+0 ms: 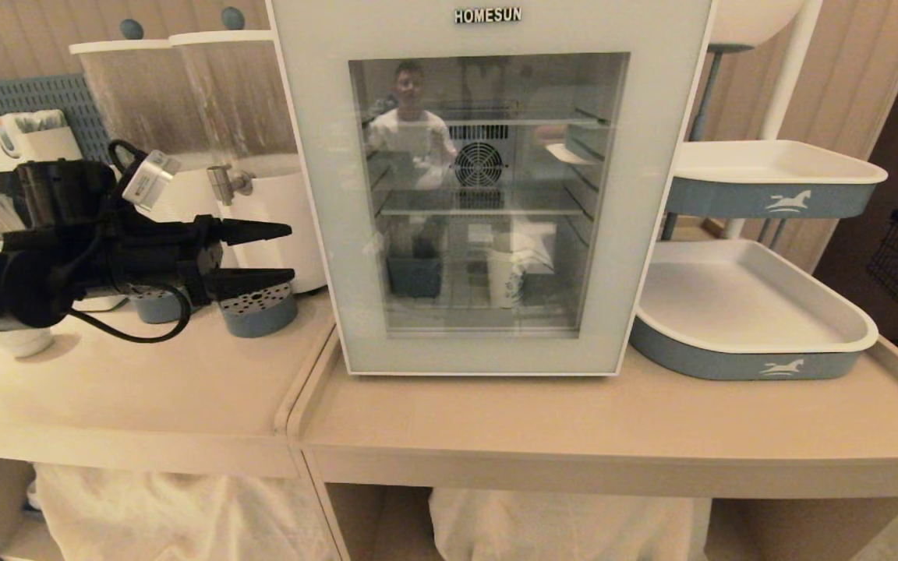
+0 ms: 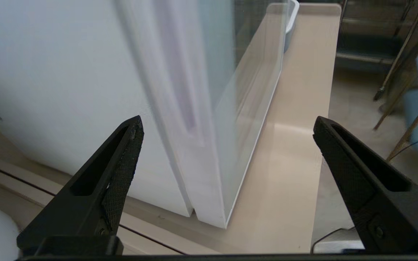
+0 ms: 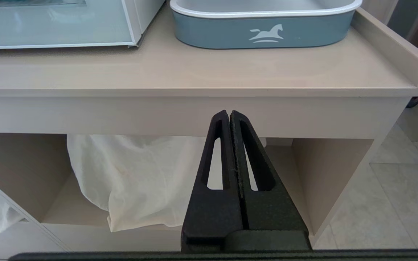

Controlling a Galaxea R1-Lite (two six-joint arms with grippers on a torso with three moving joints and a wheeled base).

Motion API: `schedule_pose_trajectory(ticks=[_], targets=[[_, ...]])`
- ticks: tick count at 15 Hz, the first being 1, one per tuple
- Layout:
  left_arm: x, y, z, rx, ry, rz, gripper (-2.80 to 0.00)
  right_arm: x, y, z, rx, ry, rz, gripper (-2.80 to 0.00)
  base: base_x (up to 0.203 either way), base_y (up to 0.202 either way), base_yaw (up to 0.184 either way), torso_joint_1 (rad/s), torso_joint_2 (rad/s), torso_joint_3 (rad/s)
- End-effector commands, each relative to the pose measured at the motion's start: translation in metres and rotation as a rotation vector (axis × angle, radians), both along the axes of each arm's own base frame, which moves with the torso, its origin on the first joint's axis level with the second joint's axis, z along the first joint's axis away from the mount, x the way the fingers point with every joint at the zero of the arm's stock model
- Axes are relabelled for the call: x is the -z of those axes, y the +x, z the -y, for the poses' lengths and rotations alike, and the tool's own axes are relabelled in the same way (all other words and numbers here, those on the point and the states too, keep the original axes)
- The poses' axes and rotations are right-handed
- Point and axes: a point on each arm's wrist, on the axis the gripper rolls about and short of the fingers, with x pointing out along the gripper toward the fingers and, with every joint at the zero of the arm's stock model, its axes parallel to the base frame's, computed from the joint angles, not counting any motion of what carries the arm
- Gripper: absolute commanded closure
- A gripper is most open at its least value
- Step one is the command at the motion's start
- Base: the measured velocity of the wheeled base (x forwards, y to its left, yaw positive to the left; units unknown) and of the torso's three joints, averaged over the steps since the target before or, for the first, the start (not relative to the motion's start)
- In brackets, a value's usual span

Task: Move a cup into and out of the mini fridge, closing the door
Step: Open the freezer door

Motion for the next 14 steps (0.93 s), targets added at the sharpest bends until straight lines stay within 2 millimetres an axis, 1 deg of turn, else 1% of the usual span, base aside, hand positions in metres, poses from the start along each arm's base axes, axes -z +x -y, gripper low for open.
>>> schedule_pose_trajectory(ticks=[1,3,7,9,14], targets=[[0.001,0.004,-0.003,0.002,-0.003,0.014,-2.8,0.0,0.0,0.0,-0.001,-0.002,-0.003,0.0,0.0,0.0,0.0,0.0,0.0,0.0],[0.002,0.007,-0.004,0.015,-0.01,0.012,-2.8,0.0,0.0,0.0,-0.001,-0.002,-0.002,0.0,0.0,0.0,0.0,0.0,0.0,0.0],[-0.002,0.003,-0.001,0.116,-0.03,0.008,-2.8,0.0,0.0,0.0,-0.001,-0.002,-0.002,0.0,0.0,0.0,0.0,0.0,0.0,0.0],[-0.001,0.002,-0.001,0.163,-0.048,-0.02,-2.8,0.0,0.0,0.0,-0.001,-0.003,-0.004,0.0,0.0,0.0,0.0,0.0,0.0,0.0],[0.001,-0.008,0.002,0.198,-0.056,-0.03,-2.8,0.0,0.0,0.0,-0.001,-0.003,-0.004,0.0,0.0,0.0,0.0,0.0,0.0,0.0]])
